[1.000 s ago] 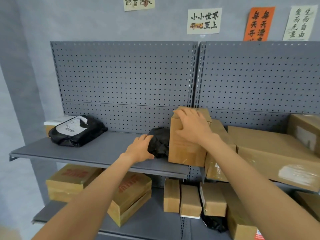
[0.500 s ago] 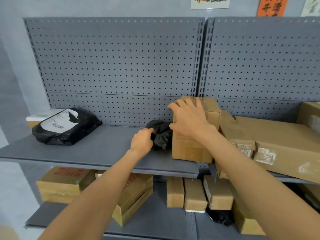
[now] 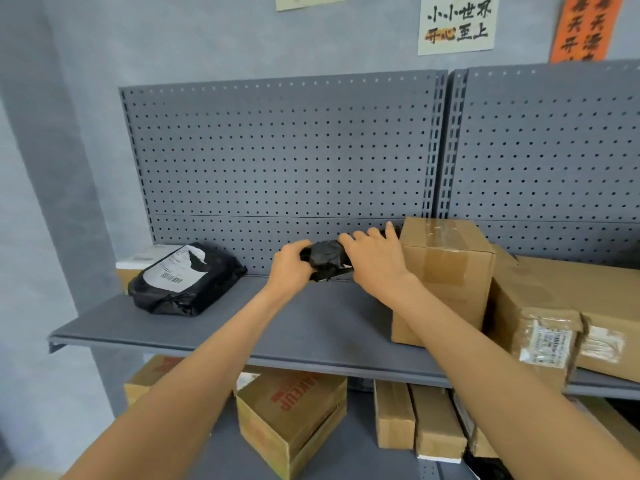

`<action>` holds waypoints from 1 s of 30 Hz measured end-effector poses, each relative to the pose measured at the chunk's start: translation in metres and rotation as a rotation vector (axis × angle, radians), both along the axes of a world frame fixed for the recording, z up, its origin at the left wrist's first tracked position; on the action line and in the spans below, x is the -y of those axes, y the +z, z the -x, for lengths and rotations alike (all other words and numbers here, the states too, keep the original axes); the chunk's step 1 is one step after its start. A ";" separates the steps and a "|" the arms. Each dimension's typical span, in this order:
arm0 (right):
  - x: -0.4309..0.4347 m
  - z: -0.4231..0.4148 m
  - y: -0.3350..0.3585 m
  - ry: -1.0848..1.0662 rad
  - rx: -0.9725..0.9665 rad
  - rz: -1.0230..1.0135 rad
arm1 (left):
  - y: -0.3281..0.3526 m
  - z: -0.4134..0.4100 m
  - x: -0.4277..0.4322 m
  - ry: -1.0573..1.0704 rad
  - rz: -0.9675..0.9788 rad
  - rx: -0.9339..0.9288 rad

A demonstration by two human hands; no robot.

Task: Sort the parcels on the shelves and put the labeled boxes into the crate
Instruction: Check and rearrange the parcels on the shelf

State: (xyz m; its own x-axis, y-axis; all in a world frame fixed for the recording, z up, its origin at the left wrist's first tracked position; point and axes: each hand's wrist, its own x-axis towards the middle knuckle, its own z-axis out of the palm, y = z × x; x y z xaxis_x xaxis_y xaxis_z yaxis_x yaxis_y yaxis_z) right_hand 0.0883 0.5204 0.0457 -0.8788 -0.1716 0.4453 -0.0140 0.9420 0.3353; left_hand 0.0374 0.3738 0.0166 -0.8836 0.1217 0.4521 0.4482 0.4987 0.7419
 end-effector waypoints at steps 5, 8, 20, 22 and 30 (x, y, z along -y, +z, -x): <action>0.018 0.008 0.013 0.056 -0.033 -0.012 | 0.018 -0.006 0.030 -0.157 0.072 0.056; 0.027 0.010 0.023 0.102 -0.065 -0.002 | 0.030 -0.017 0.037 -0.249 0.188 -0.016; 0.057 0.012 0.011 0.311 -0.266 1.015 | 0.028 -0.010 0.070 0.080 -0.407 0.075; 0.065 0.012 0.002 0.239 -0.195 1.466 | 0.028 -0.009 0.077 0.000 -0.710 0.198; 0.094 0.028 -0.014 0.368 0.223 2.236 | 0.018 -0.015 0.077 -0.271 -0.957 0.368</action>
